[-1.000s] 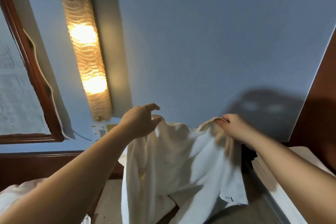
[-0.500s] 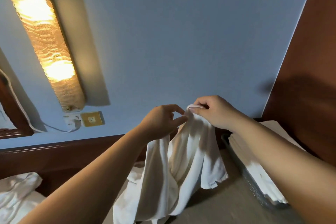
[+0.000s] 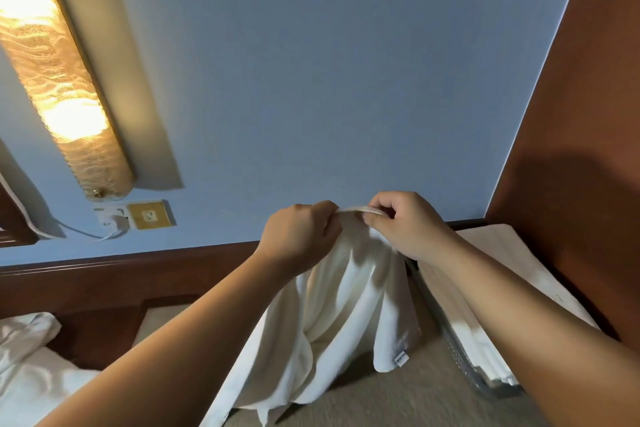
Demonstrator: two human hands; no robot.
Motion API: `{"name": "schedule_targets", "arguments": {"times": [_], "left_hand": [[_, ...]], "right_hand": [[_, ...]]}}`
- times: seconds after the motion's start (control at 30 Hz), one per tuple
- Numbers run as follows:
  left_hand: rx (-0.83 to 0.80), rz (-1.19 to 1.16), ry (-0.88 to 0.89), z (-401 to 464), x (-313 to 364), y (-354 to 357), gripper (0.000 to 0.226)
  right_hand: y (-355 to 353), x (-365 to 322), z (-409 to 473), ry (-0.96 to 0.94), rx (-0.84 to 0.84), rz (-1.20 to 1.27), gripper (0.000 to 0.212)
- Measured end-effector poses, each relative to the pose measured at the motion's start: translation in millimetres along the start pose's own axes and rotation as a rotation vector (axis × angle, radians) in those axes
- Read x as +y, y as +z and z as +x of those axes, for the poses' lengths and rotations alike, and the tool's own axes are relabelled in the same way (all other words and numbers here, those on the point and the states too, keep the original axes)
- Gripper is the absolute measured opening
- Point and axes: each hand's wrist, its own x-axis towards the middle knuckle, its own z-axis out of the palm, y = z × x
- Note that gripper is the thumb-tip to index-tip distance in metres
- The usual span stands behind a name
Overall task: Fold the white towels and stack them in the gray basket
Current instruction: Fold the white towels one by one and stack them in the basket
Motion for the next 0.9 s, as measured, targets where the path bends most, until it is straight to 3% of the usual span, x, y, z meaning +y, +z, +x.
{"name": "schedule_targets", "arguments": {"times": [0.1, 0.23, 0.37, 0.47, 0.63, 0.77, 0.87, 0.9], "left_hand": [[0.107, 0.078, 0.018, 0.5, -2.6, -5.5, 0.03], [0.176, 0.175, -0.05, 9.3, -18.0, -35.4, 0.036], [0.194, 0.243, -0.152, 14.4, -44.6, -72.9, 0.029], [0.16, 0.311, -0.22, 11.4, -62.0, -92.2, 0.028], [-0.083, 0.218, -0.502, 2.4, -92.0, -90.3, 0.025], [-0.501, 0.149, -0.656, -16.5, -84.5, -72.5, 0.022], [-0.594, -0.192, -0.73, -45.4, -61.5, -71.8, 0.031], [-0.601, -0.279, -0.739, -55.5, -56.6, -73.7, 0.038]], "right_hand": [[1.9, 13.9, -4.0, 0.011, -0.014, -0.063, 0.01], [14.0, 44.9, -9.3, 0.057, 0.091, -0.172, 0.01], [15.6, 74.8, -4.7, 0.158, 0.128, -0.265, 0.017], [6.0, 81.2, 2.4, 0.229, 0.048, -0.284, 0.038], [9.7, 67.0, 9.2, 0.368, -0.247, -0.202, 0.057], [29.9, 49.2, -0.1, 0.496, -0.442, 0.032, 0.05], [50.6, 44.5, -16.7, 0.452, -0.504, 0.051, 0.017], [58.3, 47.2, -22.8, 0.433, -0.506, 0.058, 0.03]]}}
